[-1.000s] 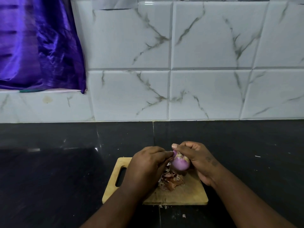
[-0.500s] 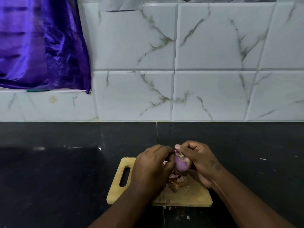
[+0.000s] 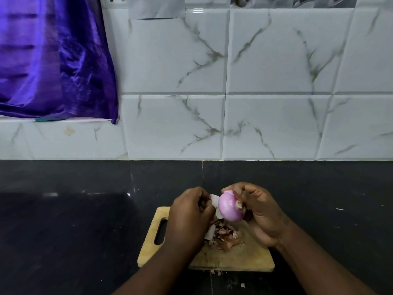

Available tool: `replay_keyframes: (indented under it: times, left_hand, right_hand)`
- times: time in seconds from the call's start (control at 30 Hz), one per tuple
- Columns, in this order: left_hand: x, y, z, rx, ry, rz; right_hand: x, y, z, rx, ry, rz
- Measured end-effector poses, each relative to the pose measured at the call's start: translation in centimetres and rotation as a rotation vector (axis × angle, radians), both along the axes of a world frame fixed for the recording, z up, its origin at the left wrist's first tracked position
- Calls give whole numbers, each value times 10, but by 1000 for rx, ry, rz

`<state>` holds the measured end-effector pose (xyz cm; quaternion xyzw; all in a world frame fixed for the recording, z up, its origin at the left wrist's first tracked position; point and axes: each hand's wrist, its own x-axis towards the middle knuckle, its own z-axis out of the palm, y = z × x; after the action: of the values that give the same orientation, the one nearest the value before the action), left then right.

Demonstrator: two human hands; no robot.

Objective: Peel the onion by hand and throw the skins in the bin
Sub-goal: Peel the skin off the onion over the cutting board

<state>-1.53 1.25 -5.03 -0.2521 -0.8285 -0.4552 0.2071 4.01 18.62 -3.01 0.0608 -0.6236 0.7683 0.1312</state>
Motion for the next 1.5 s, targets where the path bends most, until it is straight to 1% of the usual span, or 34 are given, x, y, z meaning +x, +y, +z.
replay_keyframes:
  times: [0.13,0.23,0.3,0.33,0.4,0.47,0.57,0.7,0.9,1.07,1.17,1.33,1.43,1.5]
  left_hand:
    - [0,-1,1,-29,-9,23]
    - [-6,-5,1,-43,-69,65]
    - [-7,-7,0,-75,-57,64]
    - [-4,-6,0,-109,-29,49]
    - [-3,-5,-2,-143,31,31]
    - [-5,-6,-2,-123,59,27]
    - [-7,-6,-1,-71,94,-28]
    - [-1,-1,0,133,26,-223]
    - [2,1,-1,99,-17,-315]
    - [-2,1,-2,65,-30,-179]
    - [0,1,-2,-2,-3,-205]
    - [3,-3,1,128,50,-308]
    - [5,-3,3,159,101,-388]
    - [5,-2,2,179,128,-400]
  right_hand:
    - [1,-3,1,-31,-2,55]
    - [5,2,5,-156,63,87]
    - [8,5,9,-242,53,99]
    - [8,5,10,-246,26,98]
    - [4,3,7,-174,-27,68]
    - [-1,3,2,-121,-70,26]
    - [-7,7,-1,-187,-104,-5]
    - [-9,9,-4,-241,-96,11]
    - [-7,6,-4,-222,-44,67]
    - [-9,12,-6,-265,-55,126]
    - [-10,14,-7,-270,-66,134]
    - [-12,13,-7,-300,-94,109]
    - [-13,14,-7,-358,-132,105]
    - [-13,13,-8,-400,-144,116]
